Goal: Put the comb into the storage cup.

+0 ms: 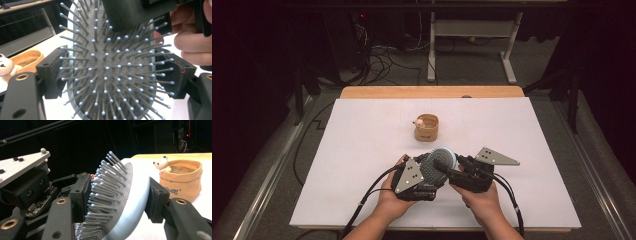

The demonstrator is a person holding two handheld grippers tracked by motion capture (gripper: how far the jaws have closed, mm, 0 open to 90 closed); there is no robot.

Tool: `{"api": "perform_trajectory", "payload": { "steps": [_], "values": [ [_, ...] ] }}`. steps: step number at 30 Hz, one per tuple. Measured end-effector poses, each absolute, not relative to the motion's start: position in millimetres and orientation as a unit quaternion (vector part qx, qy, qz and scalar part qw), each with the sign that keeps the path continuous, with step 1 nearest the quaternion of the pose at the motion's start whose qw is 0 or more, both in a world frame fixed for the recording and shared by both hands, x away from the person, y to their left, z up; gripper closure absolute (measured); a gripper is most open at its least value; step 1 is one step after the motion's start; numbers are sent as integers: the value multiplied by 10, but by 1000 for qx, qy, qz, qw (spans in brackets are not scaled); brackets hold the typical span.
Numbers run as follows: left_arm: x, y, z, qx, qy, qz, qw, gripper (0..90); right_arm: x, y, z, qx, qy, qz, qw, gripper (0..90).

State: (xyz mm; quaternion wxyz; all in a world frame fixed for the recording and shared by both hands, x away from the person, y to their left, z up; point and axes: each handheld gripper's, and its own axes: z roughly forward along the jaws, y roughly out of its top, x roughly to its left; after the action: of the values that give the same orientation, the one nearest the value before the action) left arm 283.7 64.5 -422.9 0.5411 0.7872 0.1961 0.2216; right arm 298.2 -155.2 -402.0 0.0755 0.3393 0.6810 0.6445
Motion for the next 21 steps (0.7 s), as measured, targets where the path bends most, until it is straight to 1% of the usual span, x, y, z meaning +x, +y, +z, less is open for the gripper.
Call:
{"api": "perform_trajectory", "payload": {
  "steps": [12, 21],
  "values": [
    [2827, 635, -4224, 788, 195, 228, 538, 209, 2977, -1563, -4012, 351, 674, 646, 75, 537],
    [2822, 622, -4225, 788, 196, 232, 535, 208, 2991, -1582, -4020, 362, 666, 649, 61, 572]
  ]
}}
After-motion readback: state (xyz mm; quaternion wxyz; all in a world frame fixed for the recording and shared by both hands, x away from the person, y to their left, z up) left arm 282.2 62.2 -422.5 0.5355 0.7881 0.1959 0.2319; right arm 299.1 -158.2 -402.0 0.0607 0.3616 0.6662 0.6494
